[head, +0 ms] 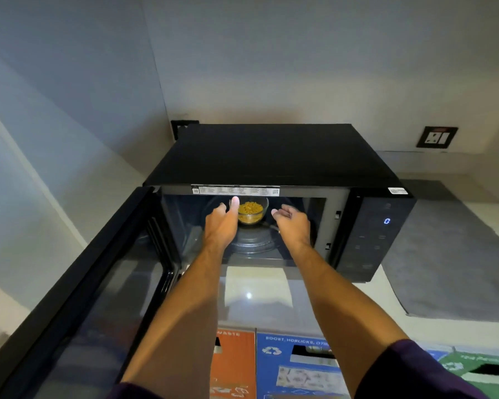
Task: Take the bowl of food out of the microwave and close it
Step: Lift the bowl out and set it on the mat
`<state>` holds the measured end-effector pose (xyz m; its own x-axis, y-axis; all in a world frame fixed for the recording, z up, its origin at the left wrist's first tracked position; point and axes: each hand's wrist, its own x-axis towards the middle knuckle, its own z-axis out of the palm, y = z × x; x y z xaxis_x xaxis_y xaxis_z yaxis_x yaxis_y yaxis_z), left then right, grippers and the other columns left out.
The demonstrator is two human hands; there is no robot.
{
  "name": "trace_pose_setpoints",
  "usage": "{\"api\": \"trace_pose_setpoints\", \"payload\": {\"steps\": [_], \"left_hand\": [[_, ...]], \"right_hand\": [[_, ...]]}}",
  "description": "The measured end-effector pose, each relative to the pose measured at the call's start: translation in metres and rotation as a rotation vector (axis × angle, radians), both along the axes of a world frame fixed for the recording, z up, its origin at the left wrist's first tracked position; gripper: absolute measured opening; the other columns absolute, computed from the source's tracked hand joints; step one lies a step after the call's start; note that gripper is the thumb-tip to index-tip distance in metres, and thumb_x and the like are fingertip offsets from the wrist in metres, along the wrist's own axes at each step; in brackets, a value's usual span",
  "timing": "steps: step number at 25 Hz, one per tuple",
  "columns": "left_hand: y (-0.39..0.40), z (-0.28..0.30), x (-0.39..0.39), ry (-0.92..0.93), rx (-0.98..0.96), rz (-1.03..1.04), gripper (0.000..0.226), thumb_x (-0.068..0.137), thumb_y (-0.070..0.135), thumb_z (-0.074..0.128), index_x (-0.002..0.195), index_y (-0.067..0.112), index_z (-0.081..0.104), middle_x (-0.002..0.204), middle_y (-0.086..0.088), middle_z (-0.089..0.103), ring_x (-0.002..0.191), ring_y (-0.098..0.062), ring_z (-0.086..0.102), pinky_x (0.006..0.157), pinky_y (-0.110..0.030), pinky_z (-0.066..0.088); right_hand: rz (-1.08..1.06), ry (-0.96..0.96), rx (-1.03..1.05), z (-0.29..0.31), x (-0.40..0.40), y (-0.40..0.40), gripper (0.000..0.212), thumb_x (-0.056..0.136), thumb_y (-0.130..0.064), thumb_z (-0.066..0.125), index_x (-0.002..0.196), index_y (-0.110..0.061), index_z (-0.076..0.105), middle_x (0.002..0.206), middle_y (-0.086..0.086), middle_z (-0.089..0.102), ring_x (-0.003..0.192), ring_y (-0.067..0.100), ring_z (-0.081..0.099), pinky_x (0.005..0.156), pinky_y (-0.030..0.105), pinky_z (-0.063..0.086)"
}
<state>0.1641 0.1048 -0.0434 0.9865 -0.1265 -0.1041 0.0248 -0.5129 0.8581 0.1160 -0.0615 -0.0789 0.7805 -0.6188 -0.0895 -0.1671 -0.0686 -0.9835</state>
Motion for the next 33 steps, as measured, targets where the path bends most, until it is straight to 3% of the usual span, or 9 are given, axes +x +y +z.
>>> {"api": "trace_pose_setpoints", "payload": {"steps": [5, 9, 11, 17, 21, 24, 26, 30, 33], "left_hand": [[-0.016, -0.018, 0.046, 0.055, -0.036, 0.036, 0.069, 0.089, 0.063, 0.036, 0.143, 0.025, 0.055, 0.14, -0.011, 0.059, 0.122, -0.033, 0.056, 0.106, -0.047, 0.042], [-0.027, -0.039, 0.07, 0.064, -0.04, 0.069, 0.065, 0.092, 0.058, 0.041, 0.146, 0.024, 0.051, 0.141, -0.013, 0.059, 0.126, -0.035, 0.056, 0.102, -0.041, 0.042], [-0.034, -0.048, 0.079, 0.053, -0.058, 0.058, 0.06, 0.095, 0.054, 0.04, 0.142, 0.02, 0.056, 0.139, -0.015, 0.061, 0.124, -0.035, 0.057, 0.094, -0.037, 0.04], [-0.052, -0.065, 0.086, 0.096, -0.1, 0.074, 0.052, 0.102, 0.045, 0.041, 0.143, 0.015, 0.053, 0.138, -0.017, 0.06, 0.124, -0.036, 0.057, 0.095, -0.039, 0.04], [-0.063, -0.061, 0.073, 0.061, -0.156, 0.139, 0.056, 0.104, 0.044, 0.038, 0.155, 0.021, 0.036, 0.142, -0.019, 0.055, 0.128, -0.04, 0.053, 0.104, -0.045, 0.038], [-0.06, -0.057, 0.052, 0.063, -0.244, 0.277, 0.051, 0.106, 0.049, 0.029, 0.151, 0.027, 0.038, 0.104, -0.005, 0.06, 0.087, -0.025, 0.059, 0.075, -0.039, 0.047], [-0.056, -0.051, 0.036, 0.079, -0.262, 0.342, 0.051, 0.107, 0.051, 0.024, 0.14, 0.019, 0.046, 0.101, -0.004, 0.059, 0.082, -0.019, 0.053, 0.068, -0.034, 0.038], [-0.052, -0.041, -0.005, 0.101, -0.265, 0.341, 0.058, 0.107, 0.054, 0.02, 0.144, 0.019, 0.049, 0.12, -0.011, 0.059, 0.097, -0.022, 0.056, 0.078, -0.039, 0.044], [-0.049, -0.034, -0.04, 0.136, -0.331, 0.348, 0.064, 0.107, 0.055, 0.019, 0.135, 0.017, 0.062, 0.124, -0.014, 0.066, 0.115, -0.03, 0.062, 0.098, -0.045, 0.049]], "right_hand": [[-0.058, -0.012, 0.125, -0.011, 0.055, 0.0, 0.034, 0.094, -0.029, 0.069, 0.123, -0.012, 0.068, 0.123, 0.007, 0.073, 0.108, 0.021, 0.068, 0.102, 0.048, 0.056], [-0.044, 0.071, 0.156, -0.023, 0.081, 0.003, 0.035, 0.094, -0.038, 0.065, 0.122, -0.018, 0.069, 0.112, 0.004, 0.072, 0.103, 0.023, 0.067, 0.099, 0.041, 0.054], [-0.029, 0.114, 0.078, -0.026, 0.091, 0.003, 0.036, 0.098, -0.038, 0.06, 0.124, -0.015, 0.069, 0.118, 0.007, 0.071, 0.106, 0.026, 0.065, 0.097, 0.035, 0.05], [0.015, 0.179, 0.069, -0.037, 0.099, 0.013, 0.046, 0.107, -0.037, 0.042, 0.146, -0.015, 0.051, 0.142, 0.013, 0.059, 0.123, 0.031, 0.057, 0.09, 0.032, 0.038], [-0.046, 0.214, 0.087, -0.034, 0.096, 0.022, 0.054, 0.107, -0.045, 0.034, 0.154, -0.02, 0.041, 0.149, 0.016, 0.053, 0.132, 0.037, 0.053, 0.108, 0.043, 0.041], [-0.079, 0.182, 0.149, -0.032, 0.075, 0.029, 0.064, 0.105, -0.058, 0.025, 0.158, -0.025, 0.036, 0.156, 0.014, 0.047, 0.14, 0.036, 0.047, 0.115, 0.05, 0.035], [-0.101, 0.145, 0.182, -0.032, 0.056, 0.036, 0.068, 0.104, -0.061, 0.022, 0.156, -0.022, 0.04, 0.156, 0.012, 0.047, 0.141, 0.034, 0.046, 0.116, 0.05, 0.035], [-0.095, 0.061, 0.26, -0.03, 0.014, 0.044, 0.064, 0.103, -0.062, 0.026, 0.149, -0.024, 0.05, 0.149, 0.009, 0.054, 0.136, 0.029, 0.051, 0.111, 0.045, 0.042], [-0.071, 0.005, 0.29, -0.026, -0.021, 0.049, 0.053, 0.101, -0.065, 0.028, 0.132, -0.034, 0.06, 0.13, 0.005, 0.066, 0.122, 0.026, 0.062, 0.103, 0.042, 0.051]]}}
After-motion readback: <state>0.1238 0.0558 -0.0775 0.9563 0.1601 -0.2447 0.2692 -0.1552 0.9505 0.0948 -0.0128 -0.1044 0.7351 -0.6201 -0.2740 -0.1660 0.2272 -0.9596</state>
